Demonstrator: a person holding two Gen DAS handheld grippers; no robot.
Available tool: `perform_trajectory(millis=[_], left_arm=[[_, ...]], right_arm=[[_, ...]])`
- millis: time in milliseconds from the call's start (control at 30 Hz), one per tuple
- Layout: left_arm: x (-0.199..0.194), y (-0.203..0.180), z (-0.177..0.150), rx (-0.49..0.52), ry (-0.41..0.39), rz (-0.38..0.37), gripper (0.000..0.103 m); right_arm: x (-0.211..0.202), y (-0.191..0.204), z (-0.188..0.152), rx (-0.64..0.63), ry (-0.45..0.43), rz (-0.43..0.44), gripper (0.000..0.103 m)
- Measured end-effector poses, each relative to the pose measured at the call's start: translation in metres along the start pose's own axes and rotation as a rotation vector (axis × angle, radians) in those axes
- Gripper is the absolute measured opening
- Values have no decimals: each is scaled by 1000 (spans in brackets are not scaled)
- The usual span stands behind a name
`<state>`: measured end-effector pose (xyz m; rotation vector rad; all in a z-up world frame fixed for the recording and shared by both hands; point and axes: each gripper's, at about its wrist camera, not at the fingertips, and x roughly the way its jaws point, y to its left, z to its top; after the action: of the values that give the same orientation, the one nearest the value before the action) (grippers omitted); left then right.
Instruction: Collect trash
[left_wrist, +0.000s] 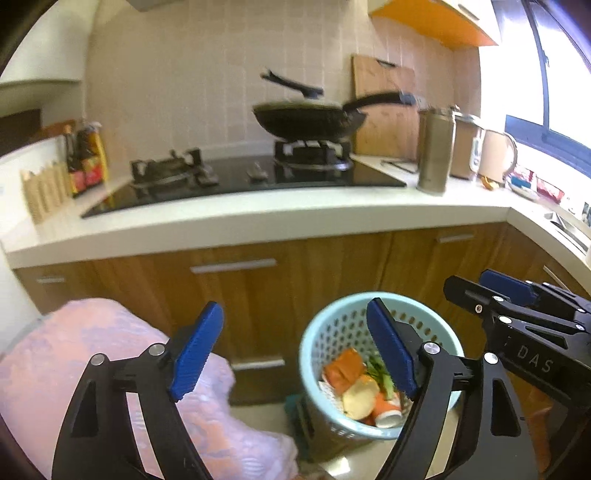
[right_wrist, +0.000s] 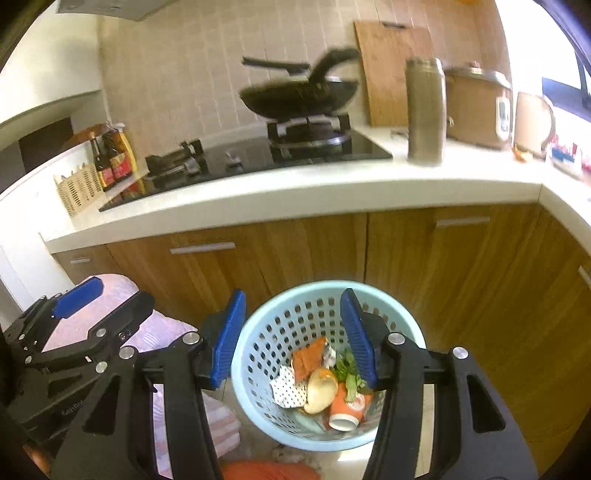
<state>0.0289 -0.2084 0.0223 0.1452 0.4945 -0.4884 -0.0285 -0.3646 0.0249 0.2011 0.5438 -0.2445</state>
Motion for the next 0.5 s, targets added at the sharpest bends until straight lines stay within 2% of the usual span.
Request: perform_trajectory(millis=[133,300,500], left_arm=[[-25,18,0,-26,-58,59,82],[-56,53,-5,-66,-130,169,88],[-69,88,-16,-82,-152,294,90]], right_arm=[[-20,24,1,-41,-61,-5,57],[-35,50,3,-64,-119,7,66],[-45,87,-3,-112,-195,-26,76]])
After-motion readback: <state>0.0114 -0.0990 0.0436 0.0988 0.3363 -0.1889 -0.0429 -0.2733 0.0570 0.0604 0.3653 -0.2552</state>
